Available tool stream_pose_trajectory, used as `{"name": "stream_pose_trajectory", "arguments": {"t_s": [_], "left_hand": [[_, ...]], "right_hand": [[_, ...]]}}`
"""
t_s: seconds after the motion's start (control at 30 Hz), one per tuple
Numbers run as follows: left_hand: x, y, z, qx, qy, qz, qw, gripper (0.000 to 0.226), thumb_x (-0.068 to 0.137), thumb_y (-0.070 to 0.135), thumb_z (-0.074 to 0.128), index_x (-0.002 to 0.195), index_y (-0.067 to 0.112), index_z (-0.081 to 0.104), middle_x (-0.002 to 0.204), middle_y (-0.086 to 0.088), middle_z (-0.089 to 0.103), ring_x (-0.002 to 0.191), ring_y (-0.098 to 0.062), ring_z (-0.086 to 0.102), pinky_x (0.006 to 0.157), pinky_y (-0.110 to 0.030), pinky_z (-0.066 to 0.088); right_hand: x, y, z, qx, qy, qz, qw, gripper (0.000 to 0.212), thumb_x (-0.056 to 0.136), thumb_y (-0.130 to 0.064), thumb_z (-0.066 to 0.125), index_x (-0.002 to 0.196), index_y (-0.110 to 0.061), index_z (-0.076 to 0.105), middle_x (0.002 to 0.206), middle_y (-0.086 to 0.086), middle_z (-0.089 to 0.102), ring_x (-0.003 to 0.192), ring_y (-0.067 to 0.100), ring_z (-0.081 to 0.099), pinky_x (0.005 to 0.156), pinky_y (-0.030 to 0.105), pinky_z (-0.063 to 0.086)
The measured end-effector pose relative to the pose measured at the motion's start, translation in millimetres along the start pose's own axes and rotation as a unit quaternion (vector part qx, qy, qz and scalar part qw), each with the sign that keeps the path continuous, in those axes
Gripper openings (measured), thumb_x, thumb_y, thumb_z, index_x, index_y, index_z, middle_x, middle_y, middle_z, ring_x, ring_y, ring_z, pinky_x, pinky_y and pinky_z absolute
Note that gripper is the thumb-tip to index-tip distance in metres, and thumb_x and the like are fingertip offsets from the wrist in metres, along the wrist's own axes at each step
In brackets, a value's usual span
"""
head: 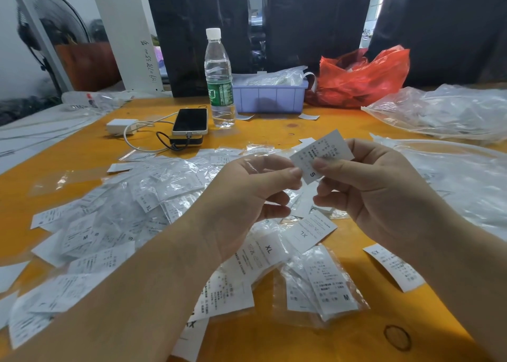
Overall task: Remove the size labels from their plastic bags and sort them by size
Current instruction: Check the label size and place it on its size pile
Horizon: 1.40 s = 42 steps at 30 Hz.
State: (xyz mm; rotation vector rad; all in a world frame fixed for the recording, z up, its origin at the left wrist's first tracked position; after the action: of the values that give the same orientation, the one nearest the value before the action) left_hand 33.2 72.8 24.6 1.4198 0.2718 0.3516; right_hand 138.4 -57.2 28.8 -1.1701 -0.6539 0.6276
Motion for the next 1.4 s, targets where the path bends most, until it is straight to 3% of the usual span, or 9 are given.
{"name": "stream_pose_trajectory", "arguments": {"t_s": [0.1, 0.47, 0.67, 0.83, 0.97, 1.07, 1.2, 1.4], "left_hand": [[0, 1, 0, 0.012, 0.001, -0.003, 1.000, 0.019, 0.063, 0.022, 0.075, 0.080, 0.014, 0.072, 0.073, -0.001, 0.068, 0.056, -0.008, 0.059, 0.055, -0.023, 0.053], [-1, 1, -1, 0.020, 0.011, 0.006, 1.000, 0.013, 0.059, 0.024, 0.077, 0.071, 0.021, 0.075, 0.073, 0.000, 0.070, 0.058, -0.008, 0.061, 0.056, -0.023, 0.054], [-1, 0, 1, 0.037, 0.019, 0.006, 0.999, 0.032, 0.060, 0.025, 0.076, 0.089, 0.012, 0.073, 0.075, 0.000, 0.069, 0.061, -0.008, 0.062, 0.058, -0.023, 0.056], [-1, -1, 2, 0.046, 0.034, 0.017, 0.998, 0.022, 0.059, 0.025, 0.076, 0.080, 0.017, 0.073, 0.074, 0.001, 0.070, 0.063, -0.008, 0.064, 0.057, -0.022, 0.054], [-1, -4, 3, 0.059, 0.029, 0.031, 0.997, 0.014, 0.074, 0.014, 0.076, 0.087, 0.010, 0.071, 0.073, 0.000, 0.070, 0.063, -0.008, 0.063, 0.058, -0.022, 0.054], [-1, -6, 4, 0.078, 0.041, 0.046, 0.995, 0.019, 0.078, 0.012, 0.075, 0.097, 0.008, 0.072, 0.078, -0.001, 0.072, 0.065, -0.008, 0.064, 0.060, -0.023, 0.054], [-1, -5, 2, 0.059, 0.062, 0.049, 0.995, 0.022, 0.066, 0.026, 0.078, 0.086, 0.017, 0.073, 0.080, 0.000, 0.073, 0.066, -0.008, 0.065, 0.059, -0.023, 0.053], [-3, -1, 3, 0.050, 0.043, 0.046, 0.997, 0.014, 0.064, 0.034, 0.074, 0.075, 0.026, 0.073, 0.078, 0.004, 0.071, 0.069, -0.008, 0.063, 0.059, -0.022, 0.052]], "right_hand": [[-1, 2, 0, -0.023, -0.012, -0.003, 1.000, 0.035, 0.062, -0.013, 0.074, 0.093, -0.001, 0.064, 0.077, 0.011, 0.070, 0.055, 0.015, 0.062, 0.052, 0.025, 0.055], [-2, 6, 2, -0.022, 0.014, -0.011, 1.000, 0.047, 0.056, -0.019, 0.076, 0.094, 0.005, 0.063, 0.078, 0.011, 0.072, 0.056, 0.016, 0.064, 0.053, 0.026, 0.056], [-4, 10, 6, -0.021, 0.032, -0.016, 0.999, 0.033, 0.057, -0.021, 0.076, 0.081, -0.003, 0.062, 0.077, 0.014, 0.070, 0.056, 0.016, 0.063, 0.054, 0.027, 0.055], [-2, 17, 7, 0.017, 0.063, -0.007, 0.998, 0.030, 0.057, -0.019, 0.075, 0.080, -0.005, 0.061, 0.071, 0.011, 0.069, 0.053, 0.015, 0.062, 0.052, 0.025, 0.054], [-1, 18, 8, 0.046, 0.067, -0.007, 0.997, 0.027, 0.059, -0.017, 0.074, 0.079, -0.006, 0.061, 0.066, 0.008, 0.068, 0.051, 0.014, 0.062, 0.051, 0.025, 0.054], [-2, 18, 9, 0.049, 0.057, 0.006, 0.997, 0.037, 0.055, -0.019, 0.077, 0.084, -0.001, 0.062, 0.068, 0.009, 0.068, 0.053, 0.014, 0.063, 0.052, 0.025, 0.054], [-2, 15, 9, 0.032, 0.037, 0.029, 0.998, 0.060, 0.053, -0.020, 0.078, 0.104, 0.009, 0.063, 0.075, 0.010, 0.066, 0.056, 0.013, 0.061, 0.052, 0.024, 0.053], [-3, 10, 7, -0.009, -0.022, 0.035, 0.999, 0.027, 0.058, -0.021, 0.076, 0.083, -0.010, 0.077, 0.069, 0.004, 0.065, 0.055, 0.013, 0.058, 0.049, 0.023, 0.051]]}}
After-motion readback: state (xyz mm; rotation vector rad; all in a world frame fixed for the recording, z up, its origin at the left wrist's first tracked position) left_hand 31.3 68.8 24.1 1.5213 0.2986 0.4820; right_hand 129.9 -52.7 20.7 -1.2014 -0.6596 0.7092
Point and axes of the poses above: each hand's wrist, its own x-axis towards the middle knuckle, its own z-axis out of the palm, y = z × x, the point moved 1 cm from there along x, towards the middle knuckle
